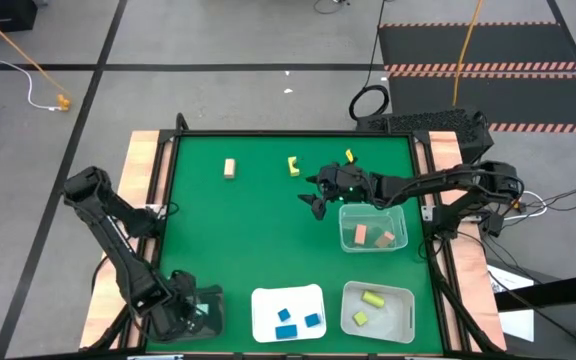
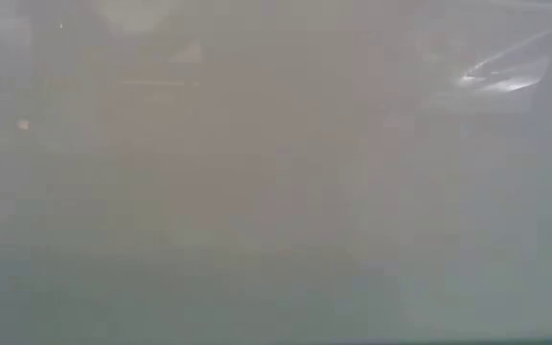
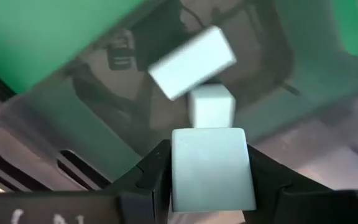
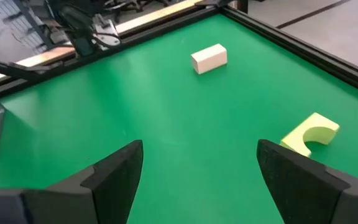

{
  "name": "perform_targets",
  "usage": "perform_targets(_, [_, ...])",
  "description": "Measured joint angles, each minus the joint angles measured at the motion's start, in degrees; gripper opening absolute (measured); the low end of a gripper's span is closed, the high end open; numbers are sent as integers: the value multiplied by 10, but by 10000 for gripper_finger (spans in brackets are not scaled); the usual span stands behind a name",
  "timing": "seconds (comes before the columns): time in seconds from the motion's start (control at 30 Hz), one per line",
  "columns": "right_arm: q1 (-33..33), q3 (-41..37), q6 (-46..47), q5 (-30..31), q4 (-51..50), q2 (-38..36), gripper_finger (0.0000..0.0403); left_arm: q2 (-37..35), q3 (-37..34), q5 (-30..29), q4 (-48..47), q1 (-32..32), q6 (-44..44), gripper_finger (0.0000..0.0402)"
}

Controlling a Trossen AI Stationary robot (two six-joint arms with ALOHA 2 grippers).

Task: Sort & place blocks by color
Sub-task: Put the light blue block into the black bin, then put the green block into the gray bin

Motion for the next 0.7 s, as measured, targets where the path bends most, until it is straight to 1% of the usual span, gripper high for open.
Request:
perform_targets(0.07, [1,-1,-3,14,-1,0,304,0,-12,0,-1,0,-16,144])
perform_targets(0.23, [1,-1,9,19,-2,0,304,0,-21,0,2,4,-35,235])
perform_targets(0.3, [1,-1,18,55,-7,0,304,0,-21,0,3,4,-37,262])
perform_targets(0.37, [1,0,25,89,-27,0,304,0,-21,0,3,4,-37,281])
perform_targets(0.47, [0,19,36,117,-89,0,304,-1,-19,9,2,9,-44,296])
perform_targets(0.53, [-2,37,36,121,-124,2,304,-3,-15,21,2,19,-40,297])
perform_targets(0.7, [-15,77,33,133,-143,29,304,-17,-3,21,3,55,1,283])
